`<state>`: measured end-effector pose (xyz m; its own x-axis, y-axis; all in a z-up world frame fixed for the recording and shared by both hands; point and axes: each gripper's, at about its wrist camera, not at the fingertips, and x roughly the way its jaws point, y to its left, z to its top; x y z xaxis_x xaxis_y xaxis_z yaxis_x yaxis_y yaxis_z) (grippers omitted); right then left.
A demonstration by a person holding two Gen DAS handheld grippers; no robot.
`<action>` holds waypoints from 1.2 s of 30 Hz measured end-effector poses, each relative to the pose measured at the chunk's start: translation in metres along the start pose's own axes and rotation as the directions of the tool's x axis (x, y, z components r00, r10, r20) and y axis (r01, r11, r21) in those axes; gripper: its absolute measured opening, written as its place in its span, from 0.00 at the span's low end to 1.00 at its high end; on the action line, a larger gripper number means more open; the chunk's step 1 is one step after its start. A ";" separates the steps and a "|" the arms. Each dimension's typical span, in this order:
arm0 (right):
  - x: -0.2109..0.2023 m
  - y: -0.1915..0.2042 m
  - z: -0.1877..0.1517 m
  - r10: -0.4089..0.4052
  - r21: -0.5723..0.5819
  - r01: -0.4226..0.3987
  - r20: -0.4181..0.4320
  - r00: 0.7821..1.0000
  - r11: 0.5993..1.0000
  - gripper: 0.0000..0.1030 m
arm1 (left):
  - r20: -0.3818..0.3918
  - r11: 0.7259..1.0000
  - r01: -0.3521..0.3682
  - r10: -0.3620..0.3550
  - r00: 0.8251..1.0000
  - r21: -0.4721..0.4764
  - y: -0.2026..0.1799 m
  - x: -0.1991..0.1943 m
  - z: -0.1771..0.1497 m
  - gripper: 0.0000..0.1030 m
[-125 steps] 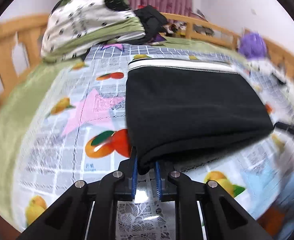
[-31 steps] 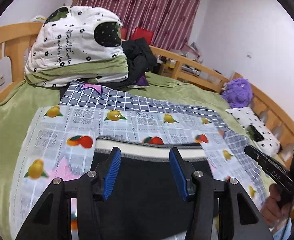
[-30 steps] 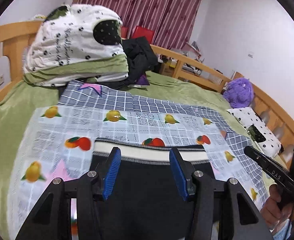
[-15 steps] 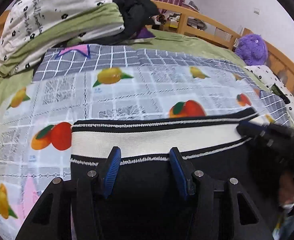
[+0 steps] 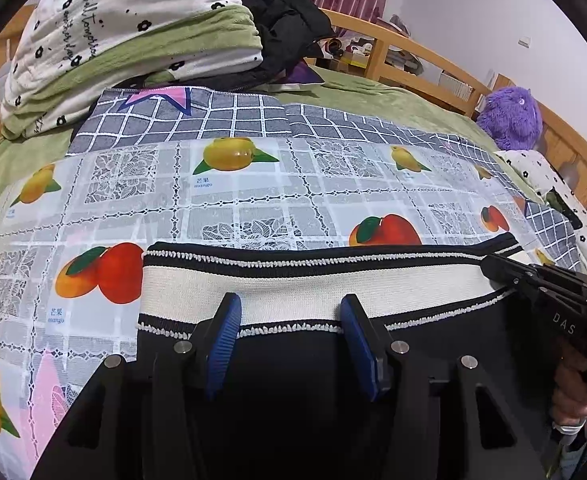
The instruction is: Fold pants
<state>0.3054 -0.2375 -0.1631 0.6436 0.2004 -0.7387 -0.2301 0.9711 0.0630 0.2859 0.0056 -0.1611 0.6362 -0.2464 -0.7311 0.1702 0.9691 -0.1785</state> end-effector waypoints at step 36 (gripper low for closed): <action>-0.048 -0.017 -0.021 -0.012 0.020 0.012 0.009 1.000 1.000 0.06 | -0.109 0.994 0.050 -0.060 0.992 -0.098 0.037 -0.041 -0.033 0.47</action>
<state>0.2631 -0.2661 -0.1430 0.6528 0.1899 -0.7333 -0.2081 0.9758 0.0675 0.2415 0.0519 -0.1593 0.5390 -0.3017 -0.7864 0.1269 0.9521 -0.2783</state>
